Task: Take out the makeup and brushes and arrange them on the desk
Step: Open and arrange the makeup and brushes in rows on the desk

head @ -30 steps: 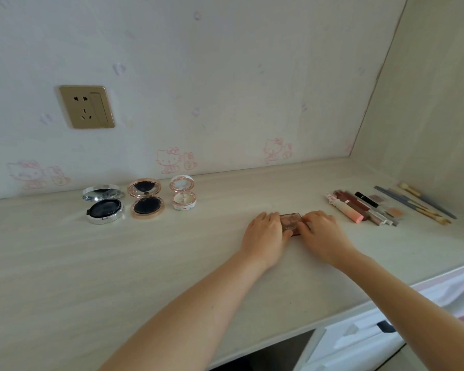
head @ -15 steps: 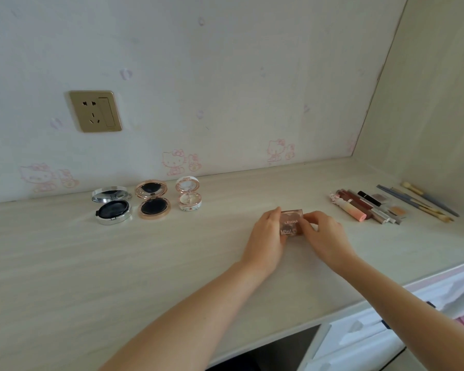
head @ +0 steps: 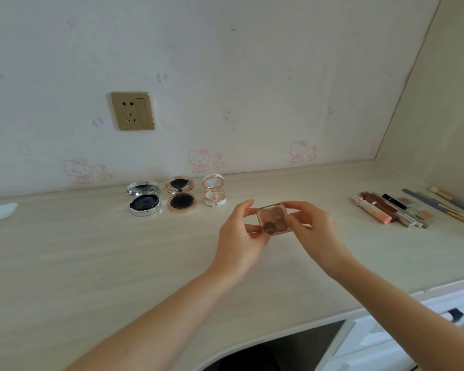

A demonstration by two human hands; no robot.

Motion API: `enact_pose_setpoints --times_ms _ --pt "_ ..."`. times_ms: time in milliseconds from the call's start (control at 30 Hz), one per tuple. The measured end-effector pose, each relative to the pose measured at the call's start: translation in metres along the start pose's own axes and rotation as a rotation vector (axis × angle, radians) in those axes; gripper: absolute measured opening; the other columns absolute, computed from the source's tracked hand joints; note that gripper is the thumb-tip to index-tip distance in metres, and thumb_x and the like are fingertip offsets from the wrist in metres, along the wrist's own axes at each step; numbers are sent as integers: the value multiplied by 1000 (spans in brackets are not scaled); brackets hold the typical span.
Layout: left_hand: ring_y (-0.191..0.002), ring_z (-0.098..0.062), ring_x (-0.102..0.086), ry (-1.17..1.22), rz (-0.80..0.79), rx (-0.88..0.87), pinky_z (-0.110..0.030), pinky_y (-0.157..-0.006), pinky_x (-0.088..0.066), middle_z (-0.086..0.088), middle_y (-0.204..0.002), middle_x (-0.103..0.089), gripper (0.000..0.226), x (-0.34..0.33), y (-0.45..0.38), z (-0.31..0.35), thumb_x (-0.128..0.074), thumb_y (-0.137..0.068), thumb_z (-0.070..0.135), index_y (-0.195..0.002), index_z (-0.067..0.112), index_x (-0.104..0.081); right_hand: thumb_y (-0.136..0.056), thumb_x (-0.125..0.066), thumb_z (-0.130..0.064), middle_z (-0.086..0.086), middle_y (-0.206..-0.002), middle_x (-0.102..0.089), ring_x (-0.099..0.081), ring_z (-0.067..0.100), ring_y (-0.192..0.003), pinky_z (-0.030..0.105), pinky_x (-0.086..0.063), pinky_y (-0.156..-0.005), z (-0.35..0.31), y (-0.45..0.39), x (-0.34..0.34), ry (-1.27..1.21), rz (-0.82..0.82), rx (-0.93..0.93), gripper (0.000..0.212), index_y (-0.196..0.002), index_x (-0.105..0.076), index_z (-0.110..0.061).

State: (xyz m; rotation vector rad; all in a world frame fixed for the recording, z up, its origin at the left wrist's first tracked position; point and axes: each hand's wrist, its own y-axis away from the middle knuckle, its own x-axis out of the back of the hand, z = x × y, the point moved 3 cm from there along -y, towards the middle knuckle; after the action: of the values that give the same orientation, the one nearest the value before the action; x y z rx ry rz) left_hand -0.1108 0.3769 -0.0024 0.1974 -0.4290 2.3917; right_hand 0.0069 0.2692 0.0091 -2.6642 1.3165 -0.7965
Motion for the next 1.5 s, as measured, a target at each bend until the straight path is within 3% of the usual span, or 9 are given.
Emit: enact_pose_setpoints --times_ms 200,300,400,500,633,767,900,1233,1500 --pt "-81 -1 -69 122 77 152 -16 -69 -52 13 -104 -67 47 52 11 -9 -72 -77 8 -118 23 -56 -90 -60 -17 -11 -84 -72 -66 -3 -80 18 -50 -74 -20 9 -40 -80 -80 33 21 -98 -64 -36" --pt "-83 -11 -71 220 100 188 -19 -73 -56 0 -89 -74 26 75 17 -13 -69 -80 2 -104 10 -67 -89 -61 -17 -10 -84 -72 -67 0 -81 23 -53 -75 -28 13 -60 -85 -139 55 21 -100 -65 -34" --pt "-82 -16 -72 323 98 230 -21 -69 -57 -9 -87 -75 20 94 26 -19 -68 -81 -2 -99 8 -69 -88 -61 -14 -13 -85 -71 -65 -4 -84 16 -51 -72 -38 16 -77 -55 -177 101 25 -97 -62 -37" --pt "-84 -19 -72 371 113 294 -28 -74 -59 -7 -87 -75 17 109 34 -28 -70 -80 3 -96 10 -71 -89 -61 -13 -19 -99 -65 -61 -7 -88 12 -51 -71 -47 22 -92 3 -206 183 28 -112 -60 -29" --pt "-83 -22 -72 478 107 392 -26 -68 -56 -10 -90 -75 15 123 43 -40 -70 -82 6 -97 7 -71 -88 -65 -17 -10 -124 -55 -55 -2 -107 15 -49 -89 -60 32 -108 150 -323 429 39 -126 -56 -19" --pt "-80 -20 -72 548 96 449 -27 -68 -56 -15 -92 -74 14 134 46 -45 -67 -85 8 -97 4 -72 -88 -63 -38 -6 -138 -49 -42 7 -128 12 -30 -106 -70 41 -120 362 -380 607 48 -131 -54 -19" --pt "-83 -21 -72 624 55 446 -25 -65 -55 -16 -94 -73 15 136 48 -46 -65 -87 13 -94 4 -75 -84 -70 -34 -5 -131 -53 -48 10 -121 17 -37 -103 -77 44 -129 325 -415 620 54 -132 -53 -17" --pt "-97 -33 -68 957 -103 521 -36 -76 -56 -18 -105 -69 36 127 51 -48 -57 -90 37 -99 7 -74 -77 -77 -26 -12 -111 -59 -56 1 -98 16 -46 -83 -82 49 -134 107 -325 537 47 -120 -58 -22" --pt "-106 -34 -63 948 -101 532 -39 -83 -55 -20 -114 -65 44 131 49 -56 -68 -78 39 -105 5 -72 -71 -82 -30 -18 -110 -66 -58 -4 -104 8 -41 -91 -84 42 -128 87 -372 498 50 -117 -65 -25"
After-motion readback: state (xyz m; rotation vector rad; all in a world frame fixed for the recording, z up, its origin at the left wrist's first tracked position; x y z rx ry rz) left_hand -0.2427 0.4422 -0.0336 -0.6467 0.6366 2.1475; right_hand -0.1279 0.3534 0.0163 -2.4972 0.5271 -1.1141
